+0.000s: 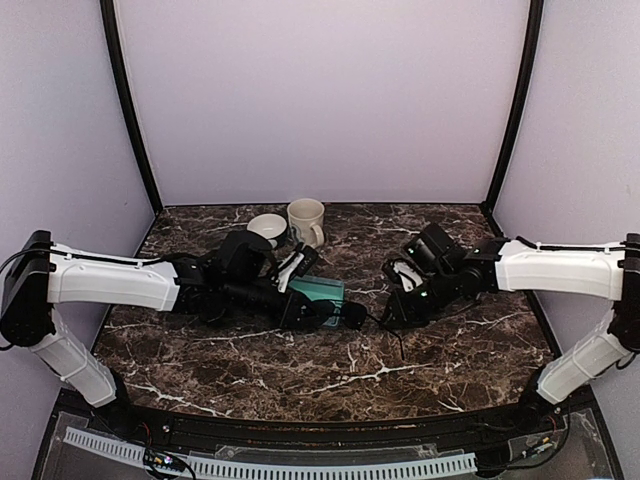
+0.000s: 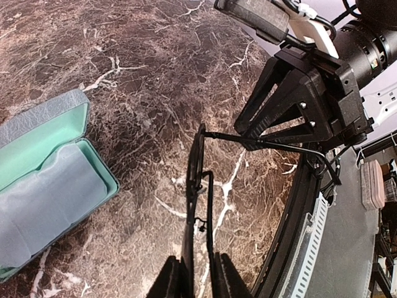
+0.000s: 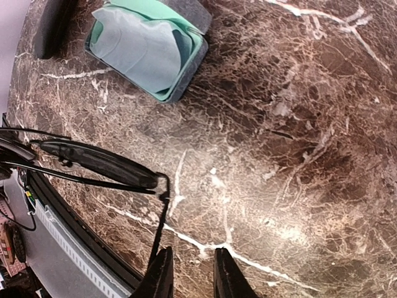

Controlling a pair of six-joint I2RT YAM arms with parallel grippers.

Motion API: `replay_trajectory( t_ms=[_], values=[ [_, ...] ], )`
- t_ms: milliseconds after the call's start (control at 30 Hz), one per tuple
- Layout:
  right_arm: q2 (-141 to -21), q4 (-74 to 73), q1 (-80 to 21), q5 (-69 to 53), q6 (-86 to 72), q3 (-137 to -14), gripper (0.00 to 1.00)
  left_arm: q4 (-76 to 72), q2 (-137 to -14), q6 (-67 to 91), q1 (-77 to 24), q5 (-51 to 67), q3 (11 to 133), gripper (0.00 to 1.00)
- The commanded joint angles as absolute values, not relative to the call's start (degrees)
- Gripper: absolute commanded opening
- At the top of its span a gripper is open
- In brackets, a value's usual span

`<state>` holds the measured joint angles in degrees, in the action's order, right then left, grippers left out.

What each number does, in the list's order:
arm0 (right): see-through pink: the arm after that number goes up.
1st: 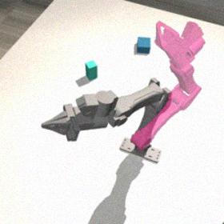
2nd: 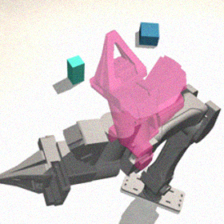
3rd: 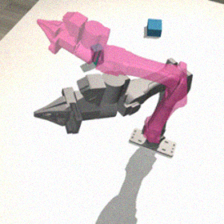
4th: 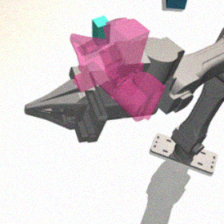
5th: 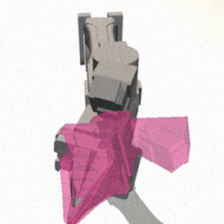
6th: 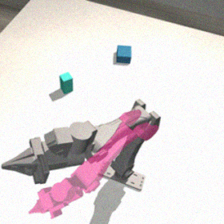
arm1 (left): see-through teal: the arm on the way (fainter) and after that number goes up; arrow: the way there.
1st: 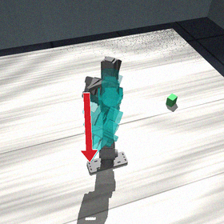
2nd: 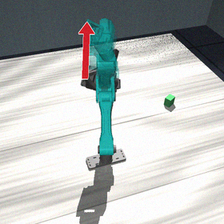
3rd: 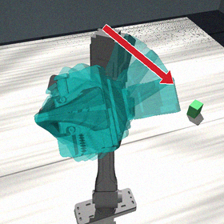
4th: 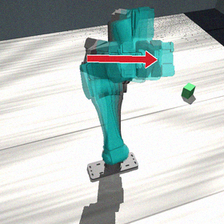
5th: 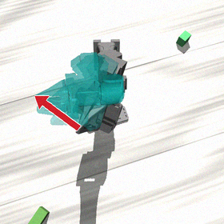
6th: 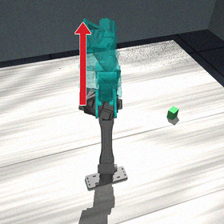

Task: Organize the sunglasses
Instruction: Fold the right temple of the sunglasses with the sunglasses.

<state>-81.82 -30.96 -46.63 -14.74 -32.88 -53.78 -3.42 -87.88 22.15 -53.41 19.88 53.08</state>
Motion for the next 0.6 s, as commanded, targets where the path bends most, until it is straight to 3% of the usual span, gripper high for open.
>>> replay_trajectory(
  t_ms=[0,567],
  values=[
    [-83.4,-28.4,-47.7,-15.7,-33.4,-56.4,0.24,-5.4,-88.0,22.5,-53.3,19.7,52.5,0.17],
    [-89.7,-25.4,-49.3,-17.0,-32.9,-61.3,0.22,-6.7,-88.6,22.8,-53.3,21.8,52.3,0.17]
  ],
)
